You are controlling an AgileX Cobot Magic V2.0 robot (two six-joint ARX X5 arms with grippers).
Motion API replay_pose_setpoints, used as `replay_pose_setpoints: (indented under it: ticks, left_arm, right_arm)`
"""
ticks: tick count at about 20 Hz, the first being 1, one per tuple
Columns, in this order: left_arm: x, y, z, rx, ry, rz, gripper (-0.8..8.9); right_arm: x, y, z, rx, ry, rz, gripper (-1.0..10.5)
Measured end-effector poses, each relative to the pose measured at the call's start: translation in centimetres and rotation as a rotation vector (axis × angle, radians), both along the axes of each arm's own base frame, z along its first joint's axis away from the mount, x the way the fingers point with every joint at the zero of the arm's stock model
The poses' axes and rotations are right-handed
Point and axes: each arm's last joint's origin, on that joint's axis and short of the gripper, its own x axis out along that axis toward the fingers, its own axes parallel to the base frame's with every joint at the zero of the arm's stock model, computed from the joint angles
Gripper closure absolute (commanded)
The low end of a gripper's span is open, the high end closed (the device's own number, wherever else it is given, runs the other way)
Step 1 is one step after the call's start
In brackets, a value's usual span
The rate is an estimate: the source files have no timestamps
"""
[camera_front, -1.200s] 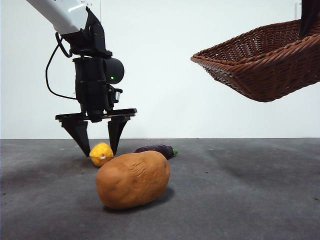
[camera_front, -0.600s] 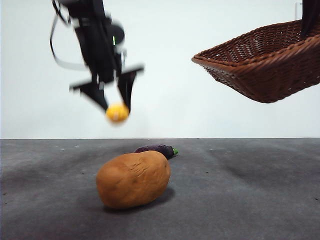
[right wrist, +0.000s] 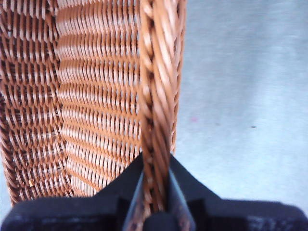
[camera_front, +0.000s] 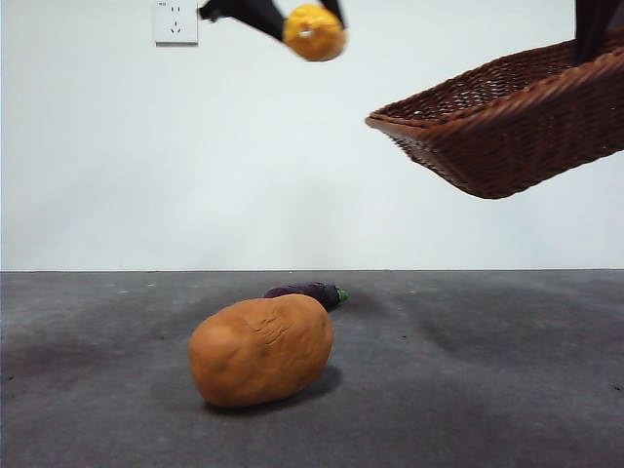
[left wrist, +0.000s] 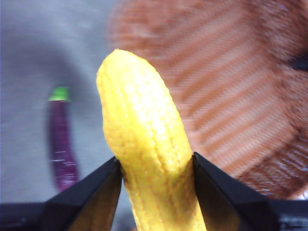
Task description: Help me put the vegetables on the table into the basket
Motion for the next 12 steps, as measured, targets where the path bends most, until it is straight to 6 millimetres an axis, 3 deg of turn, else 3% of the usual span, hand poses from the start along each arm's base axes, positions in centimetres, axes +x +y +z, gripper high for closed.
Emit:
replay_pose_setpoints:
  ticks: [4, 10, 11, 12]
  left_arm:
    - [-1.4, -3.4, -0.9, 0.005, 0.002, -0.089, 8.27]
    - [-0.3, -5.5, -3.7, 0.038, 0.057, -0.106, 8.03]
    - [-0.1, -5.7, -4.3, 0.048, 0.079, -0.099, 7.71]
    - [0.3, -6.0, -5.1, 0.058, 0.1, -0.091, 6.75]
  right_arm:
    - [0.1, 1.3, -0.6, 0.008, 0.029, 0.027, 9.6]
    - [0.1, 2.2, -3.3, 0.059, 0.139, 0.069, 9.6]
    - [0.2, 2.2, -3.4, 0.074, 0.146, 0.074, 9.6]
    - [0.2, 2.3, -3.4, 0.086, 0.148, 0.077, 9.6]
